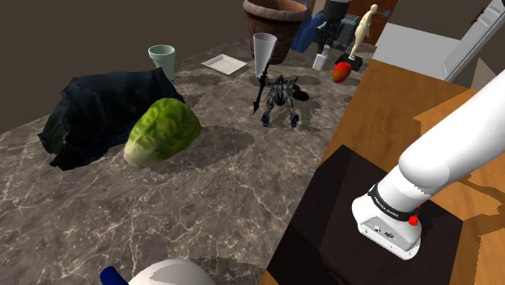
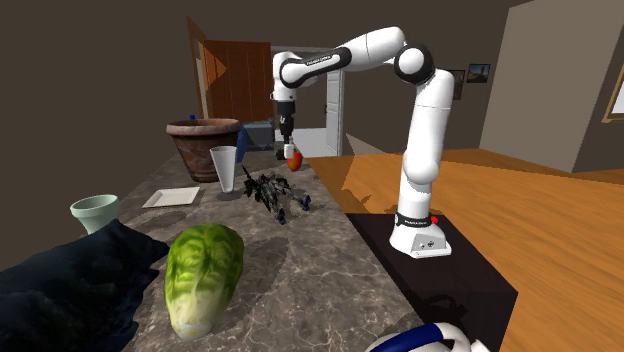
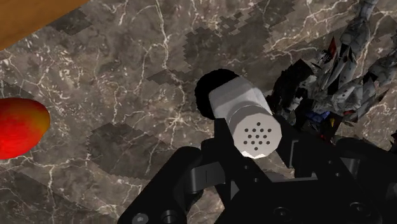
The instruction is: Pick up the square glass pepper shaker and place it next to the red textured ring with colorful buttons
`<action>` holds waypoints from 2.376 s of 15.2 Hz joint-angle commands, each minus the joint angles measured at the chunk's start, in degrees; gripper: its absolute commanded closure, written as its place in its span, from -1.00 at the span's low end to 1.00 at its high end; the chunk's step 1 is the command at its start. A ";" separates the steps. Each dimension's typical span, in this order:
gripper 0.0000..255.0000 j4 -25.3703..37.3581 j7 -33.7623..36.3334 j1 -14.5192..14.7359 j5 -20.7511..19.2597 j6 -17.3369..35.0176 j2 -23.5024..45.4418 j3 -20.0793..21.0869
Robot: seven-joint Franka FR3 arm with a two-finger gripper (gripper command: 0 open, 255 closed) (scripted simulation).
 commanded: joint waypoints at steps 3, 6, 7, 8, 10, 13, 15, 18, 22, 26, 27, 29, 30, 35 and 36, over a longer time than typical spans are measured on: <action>1.00 5.11 -5.87 -2.67 0.52 -0.60 4.30 -2.97; 1.00 9.35 -9.89 -4.65 1.29 -1.24 7.82 -4.82; 1.00 10.93 -11.22 -5.35 1.61 -1.52 9.10 -5.40; 1.00 13.36 -13.12 -6.38 2.15 -2.00 11.05 -6.19; 1.00 11.87 -13.07 -6.41 2.14 -0.47 11.08 -6.13; 1.00 9.75 -13.03 -6.40 2.17 1.79 11.23 -6.12; 1.00 8.41 -13.01 -6.40 2.20 3.29 11.40 -6.11; 1.00 6.52 -13.00 -6.41 2.27 5.51 11.74 -6.10; 1.00 4.21 -13.02 -6.44 2.41 8.43 12.36 -6.08; 1.00 2.12 -13.06 -6.48 2.60 11.32 13.17 -6.05; 1.00 1.63 -13.08 -6.49 2.65 12.03 13.40 -6.04; 1.00 0.69 -13.12 -6.52 2.77 13.46 13.90 -6.02; 1.00 0.24 -13.15 -6.54 2.84 14.17 14.16 -6.01; 1.00 -1.82 -13.30 -6.63 3.21 17.67 15.65 -5.93; 1.00 -2.19 -13.34 -6.65 3.29 18.37 15.98 -5.91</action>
